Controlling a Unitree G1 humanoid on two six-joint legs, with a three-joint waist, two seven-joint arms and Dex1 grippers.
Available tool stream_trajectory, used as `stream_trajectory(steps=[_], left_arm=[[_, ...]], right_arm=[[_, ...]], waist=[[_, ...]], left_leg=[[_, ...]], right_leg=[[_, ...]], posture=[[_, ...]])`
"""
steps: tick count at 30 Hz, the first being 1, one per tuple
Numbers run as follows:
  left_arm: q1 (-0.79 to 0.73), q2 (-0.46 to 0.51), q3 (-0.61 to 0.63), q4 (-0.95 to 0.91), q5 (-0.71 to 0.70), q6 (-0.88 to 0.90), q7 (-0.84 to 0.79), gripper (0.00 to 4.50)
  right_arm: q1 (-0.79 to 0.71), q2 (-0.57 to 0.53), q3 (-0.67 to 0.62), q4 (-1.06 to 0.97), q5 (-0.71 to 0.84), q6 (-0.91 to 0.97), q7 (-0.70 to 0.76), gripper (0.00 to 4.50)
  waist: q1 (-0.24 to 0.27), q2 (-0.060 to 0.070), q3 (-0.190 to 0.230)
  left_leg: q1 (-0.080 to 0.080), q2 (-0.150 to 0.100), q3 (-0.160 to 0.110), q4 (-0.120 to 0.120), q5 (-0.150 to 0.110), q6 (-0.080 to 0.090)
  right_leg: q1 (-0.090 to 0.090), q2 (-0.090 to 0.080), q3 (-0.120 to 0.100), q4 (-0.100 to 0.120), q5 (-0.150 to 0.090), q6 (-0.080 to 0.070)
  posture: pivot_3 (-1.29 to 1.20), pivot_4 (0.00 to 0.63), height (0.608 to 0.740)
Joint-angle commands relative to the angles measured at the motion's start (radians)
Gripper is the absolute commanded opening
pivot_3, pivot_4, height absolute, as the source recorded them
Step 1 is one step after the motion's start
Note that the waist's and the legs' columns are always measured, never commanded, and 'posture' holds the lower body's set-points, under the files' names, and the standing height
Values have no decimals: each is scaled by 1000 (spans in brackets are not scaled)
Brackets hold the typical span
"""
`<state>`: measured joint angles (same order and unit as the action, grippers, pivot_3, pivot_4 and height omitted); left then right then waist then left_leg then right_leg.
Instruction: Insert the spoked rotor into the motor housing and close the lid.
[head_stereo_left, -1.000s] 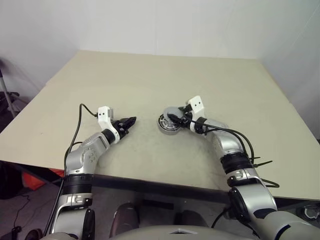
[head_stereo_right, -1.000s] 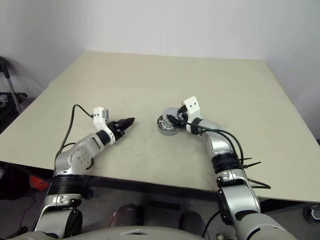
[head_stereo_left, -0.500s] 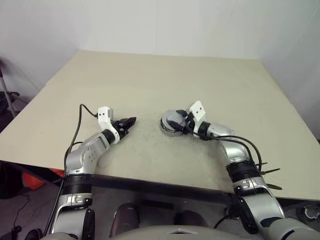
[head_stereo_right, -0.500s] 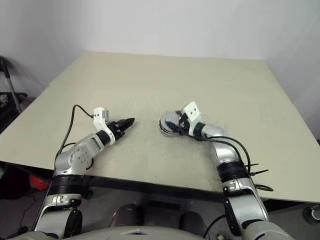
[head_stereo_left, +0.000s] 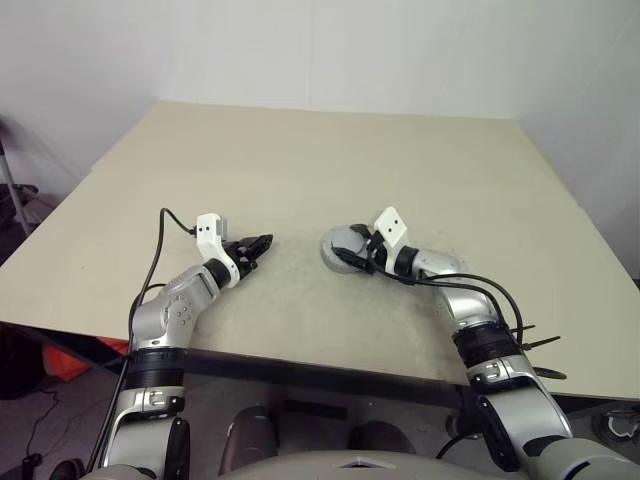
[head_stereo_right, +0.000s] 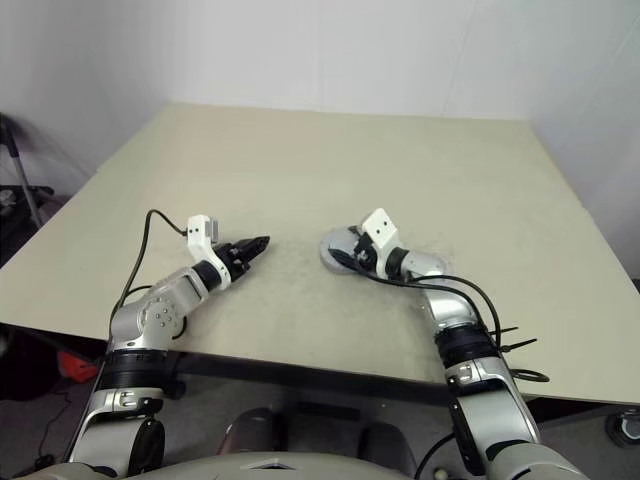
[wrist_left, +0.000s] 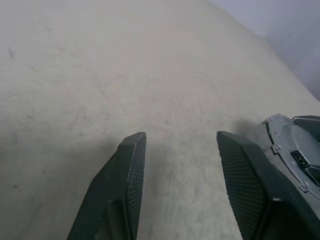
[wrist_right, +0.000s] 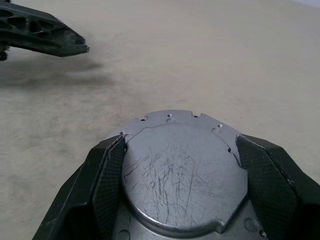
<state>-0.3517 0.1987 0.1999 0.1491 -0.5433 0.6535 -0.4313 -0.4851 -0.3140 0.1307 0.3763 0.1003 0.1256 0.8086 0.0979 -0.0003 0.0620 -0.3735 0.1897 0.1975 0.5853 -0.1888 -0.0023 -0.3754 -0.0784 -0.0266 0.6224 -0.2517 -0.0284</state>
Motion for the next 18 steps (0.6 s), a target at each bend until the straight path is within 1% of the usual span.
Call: stream_trajectory(steps=[1, 8, 12, 15, 18], left_arm=[[-13, 9, 7, -11, 1, -8, 0, 2408], [-19, 1, 2, -10, -4, 2, 2, 2408], [-28, -15, -1, -22, -23, 32, 7, 2408], [-84, -62, 18, 1, -67, 105, 49, 2408], [-135, -82, 5, 34, -56, 119, 55, 2408]], right_arm=[[5, -7, 12, -28, 4, -4, 21, 3110], [-21, -3, 30, 40, -55, -3, -35, 3110], [-34, -13, 57, 79, -86, 11, -45, 3110], [-46, -29, 87, 118, -133, 3, -61, 3110], [-38, -36, 94, 93, -109, 30, -16, 3110]], waist=[[-1, 0, 0], [-2, 0, 0], [-3, 0, 0], [-2, 0, 0], [-3, 0, 0]], left_leg=[[0, 0, 0, 0, 0, 0], [0, 1, 0, 2, -2, 3], [7, 1, 0, 4, -3, 5], [9, 1, 0, 6, -3, 5], [11, 1, -1, 8, -3, 4]], right_leg=[[0, 0, 0, 0, 0, 0], [1, 0, 0, 0, 0, 0], [8, 0, 0, 0, 0, 0], [10, 0, 0, 1, 0, 0], [14, 0, 1, 1, 0, 0]], posture=[[0, 0, 740], [0, 0, 740], [0, 0, 740], [0, 0, 740], [0, 0, 740]])
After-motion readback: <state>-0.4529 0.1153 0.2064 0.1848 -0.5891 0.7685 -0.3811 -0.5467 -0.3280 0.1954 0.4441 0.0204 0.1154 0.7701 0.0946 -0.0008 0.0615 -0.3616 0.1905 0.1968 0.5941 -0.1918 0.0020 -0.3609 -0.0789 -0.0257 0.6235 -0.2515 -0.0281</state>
